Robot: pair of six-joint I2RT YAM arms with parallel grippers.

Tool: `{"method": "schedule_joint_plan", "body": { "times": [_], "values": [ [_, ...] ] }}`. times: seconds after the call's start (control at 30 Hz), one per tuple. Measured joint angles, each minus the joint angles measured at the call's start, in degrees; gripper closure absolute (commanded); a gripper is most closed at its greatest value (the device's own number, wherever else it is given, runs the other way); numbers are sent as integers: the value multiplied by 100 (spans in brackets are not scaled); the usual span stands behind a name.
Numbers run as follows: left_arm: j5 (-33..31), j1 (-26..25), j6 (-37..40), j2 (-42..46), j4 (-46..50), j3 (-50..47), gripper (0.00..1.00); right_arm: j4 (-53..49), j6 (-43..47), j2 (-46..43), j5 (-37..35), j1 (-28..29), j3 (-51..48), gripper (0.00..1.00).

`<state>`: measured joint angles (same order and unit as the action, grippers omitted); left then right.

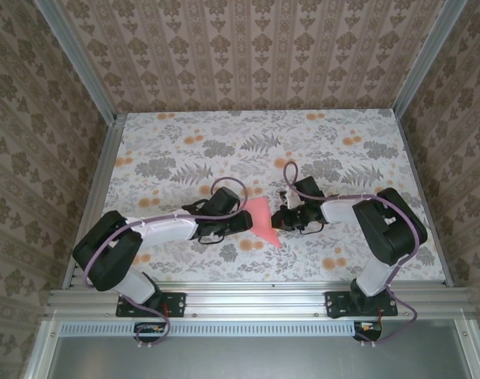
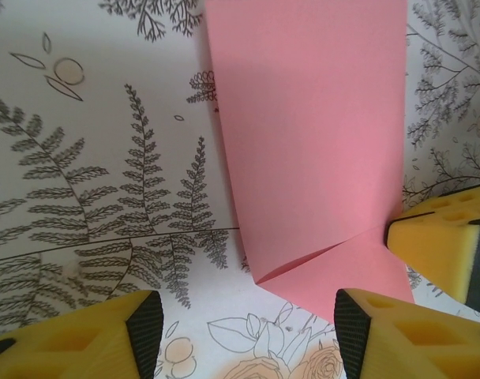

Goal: Fold a paper plane with a square sheet of paper (pick it up from the middle)
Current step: Fold the wing for the fifth time at the center of the table.

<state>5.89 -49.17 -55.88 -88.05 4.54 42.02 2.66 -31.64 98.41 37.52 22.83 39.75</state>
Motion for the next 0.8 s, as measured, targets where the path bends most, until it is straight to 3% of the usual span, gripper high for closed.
{"method": "schedule_joint_plan", "body": {
  "times": [0.3,0.53,0.8],
  "values": [
    [81,-2,-614,-376,-579,4,40,302,-186,66,219,-138,-98,92],
    [59,-26,-957,-577,-942,13,53,448,-286,87,326,-173,-160,91],
    [74,-61,-1106,-726,-1259,37,59,503,-321,98,372,-197,-186,90]
  ]
}}
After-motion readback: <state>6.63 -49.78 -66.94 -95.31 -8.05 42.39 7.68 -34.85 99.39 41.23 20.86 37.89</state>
